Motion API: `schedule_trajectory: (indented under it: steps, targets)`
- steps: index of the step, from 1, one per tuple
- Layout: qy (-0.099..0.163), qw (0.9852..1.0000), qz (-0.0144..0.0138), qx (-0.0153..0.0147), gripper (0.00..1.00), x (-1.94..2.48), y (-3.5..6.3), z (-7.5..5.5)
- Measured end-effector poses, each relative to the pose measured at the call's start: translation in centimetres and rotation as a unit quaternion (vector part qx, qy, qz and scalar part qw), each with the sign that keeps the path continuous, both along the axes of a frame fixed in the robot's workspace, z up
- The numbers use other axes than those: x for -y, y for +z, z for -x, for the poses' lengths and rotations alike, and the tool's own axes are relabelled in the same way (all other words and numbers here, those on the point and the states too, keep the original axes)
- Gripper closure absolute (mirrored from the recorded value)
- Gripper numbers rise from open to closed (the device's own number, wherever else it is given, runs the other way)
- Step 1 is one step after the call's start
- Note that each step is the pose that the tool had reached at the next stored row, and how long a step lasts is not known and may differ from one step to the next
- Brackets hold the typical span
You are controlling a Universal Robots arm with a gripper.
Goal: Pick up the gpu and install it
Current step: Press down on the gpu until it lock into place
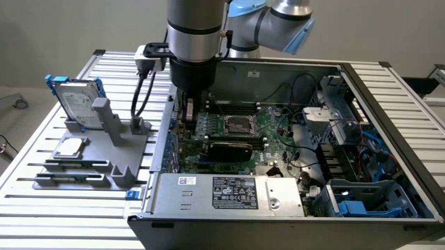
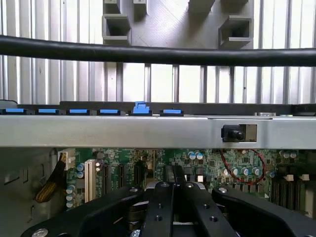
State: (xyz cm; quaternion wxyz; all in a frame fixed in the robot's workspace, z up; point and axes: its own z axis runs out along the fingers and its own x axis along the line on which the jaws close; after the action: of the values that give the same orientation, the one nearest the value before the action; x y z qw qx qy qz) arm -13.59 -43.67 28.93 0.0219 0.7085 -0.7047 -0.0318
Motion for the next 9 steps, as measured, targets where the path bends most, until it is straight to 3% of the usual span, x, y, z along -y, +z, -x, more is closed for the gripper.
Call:
schedule_trajectory:
  steps: [9]
  targets:
    - [0.000, 0.9999, -0.0030, -0.0130, 0.89, -0.01, 0.77, 0.43]
